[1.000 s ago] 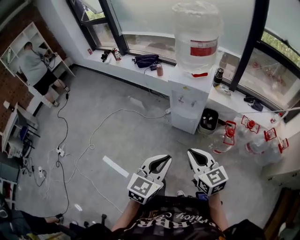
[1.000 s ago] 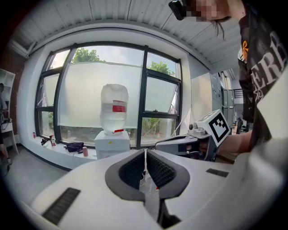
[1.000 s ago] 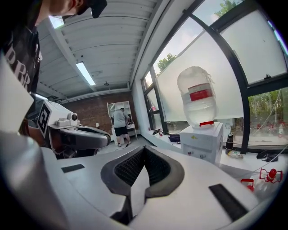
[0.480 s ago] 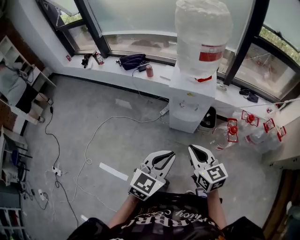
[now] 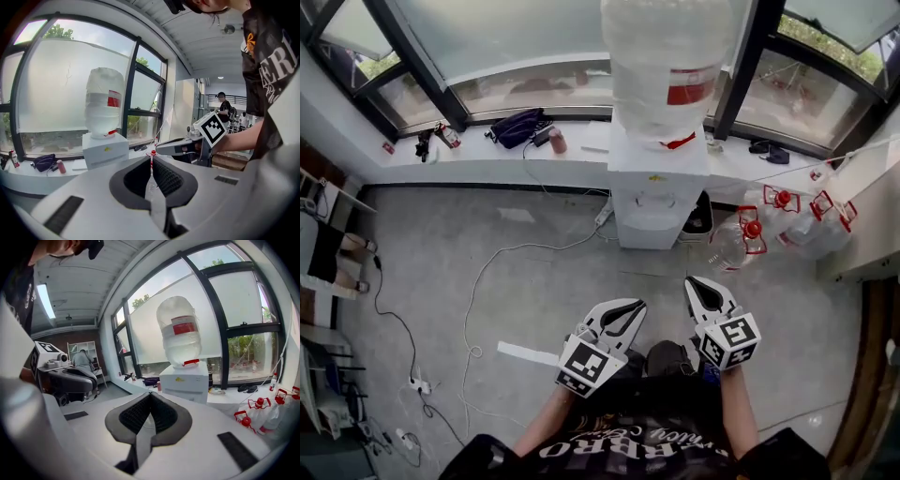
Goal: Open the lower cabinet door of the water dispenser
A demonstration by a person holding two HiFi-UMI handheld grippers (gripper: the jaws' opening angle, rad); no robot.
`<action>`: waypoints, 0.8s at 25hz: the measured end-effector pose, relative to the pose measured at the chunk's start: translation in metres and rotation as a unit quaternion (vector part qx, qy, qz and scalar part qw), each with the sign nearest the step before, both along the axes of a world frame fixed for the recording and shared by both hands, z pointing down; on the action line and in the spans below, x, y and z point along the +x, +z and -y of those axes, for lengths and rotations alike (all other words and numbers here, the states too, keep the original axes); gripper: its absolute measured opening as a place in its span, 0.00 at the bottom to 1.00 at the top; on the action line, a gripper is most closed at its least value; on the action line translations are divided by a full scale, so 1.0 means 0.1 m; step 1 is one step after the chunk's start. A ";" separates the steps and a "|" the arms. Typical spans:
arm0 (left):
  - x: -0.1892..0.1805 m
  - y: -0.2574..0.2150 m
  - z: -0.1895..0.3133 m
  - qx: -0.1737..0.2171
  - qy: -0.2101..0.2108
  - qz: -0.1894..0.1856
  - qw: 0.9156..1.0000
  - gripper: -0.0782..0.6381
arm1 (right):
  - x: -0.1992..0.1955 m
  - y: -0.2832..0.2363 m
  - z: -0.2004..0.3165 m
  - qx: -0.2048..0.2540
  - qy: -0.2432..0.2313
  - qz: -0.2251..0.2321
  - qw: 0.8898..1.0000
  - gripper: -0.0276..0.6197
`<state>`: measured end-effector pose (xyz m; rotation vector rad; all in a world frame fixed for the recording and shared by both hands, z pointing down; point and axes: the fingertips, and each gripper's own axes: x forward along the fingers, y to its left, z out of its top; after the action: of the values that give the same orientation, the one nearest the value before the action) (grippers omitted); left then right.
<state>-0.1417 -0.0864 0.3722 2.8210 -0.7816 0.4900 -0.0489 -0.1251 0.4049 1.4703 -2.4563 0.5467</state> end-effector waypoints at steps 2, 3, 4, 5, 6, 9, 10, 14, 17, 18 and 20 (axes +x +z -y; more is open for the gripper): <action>0.10 0.08 0.07 -0.006 0.011 0.002 1.000 0.14 | 0.15 0.10 0.04 -0.007 0.013 -0.003 1.000 0.06; 0.15 0.12 0.12 -0.009 0.017 0.003 1.000 0.14 | 0.22 0.17 0.08 -0.011 0.020 -0.004 1.000 0.06; 0.20 0.16 0.17 -0.011 0.023 0.005 1.000 0.14 | 0.30 0.24 0.12 -0.016 0.028 -0.005 0.999 0.06; 0.25 0.21 0.22 -0.015 0.031 0.008 0.999 0.14 | 0.38 0.32 0.15 -0.021 0.036 -0.007 0.999 0.06; 0.30 0.26 0.26 -0.018 0.038 0.012 0.999 0.14 | 0.46 0.42 0.19 -0.027 0.043 -0.009 0.999 0.06; 0.47 0.46 0.39 -0.024 0.054 0.027 0.998 0.14 | 0.70 0.75 0.35 -0.035 0.058 -0.013 0.998 0.06; 0.53 0.53 0.45 -0.025 0.058 0.033 0.997 0.14 | 0.77 0.86 0.43 -0.036 0.061 -0.013 0.997 0.06; 0.77 0.81 0.74 -0.034 0.070 0.052 0.996 0.14 | 1.05 1.40 0.82 -0.042 0.058 -0.028 0.997 0.08; 1.01 1.10 0.96 -0.041 0.079 0.065 0.994 0.14 | 1.25 1.91 1.14 -0.050 0.040 -0.056 0.996 0.12; 1.09 1.22 1.04 -0.045 0.082 0.068 0.993 0.14 | 1.31 2.09 1.23 -0.056 0.035 -0.064 0.996 0.13; 1.22 1.46 1.18 -0.054 0.082 0.070 0.993 0.14 | 1.39 2.47 1.40 -0.068 0.027 -0.069 0.995 0.17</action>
<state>-0.0200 -0.2047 0.5177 2.7862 -0.5313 0.7377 0.0901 -0.2651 0.6517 1.4719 -2.2344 0.5907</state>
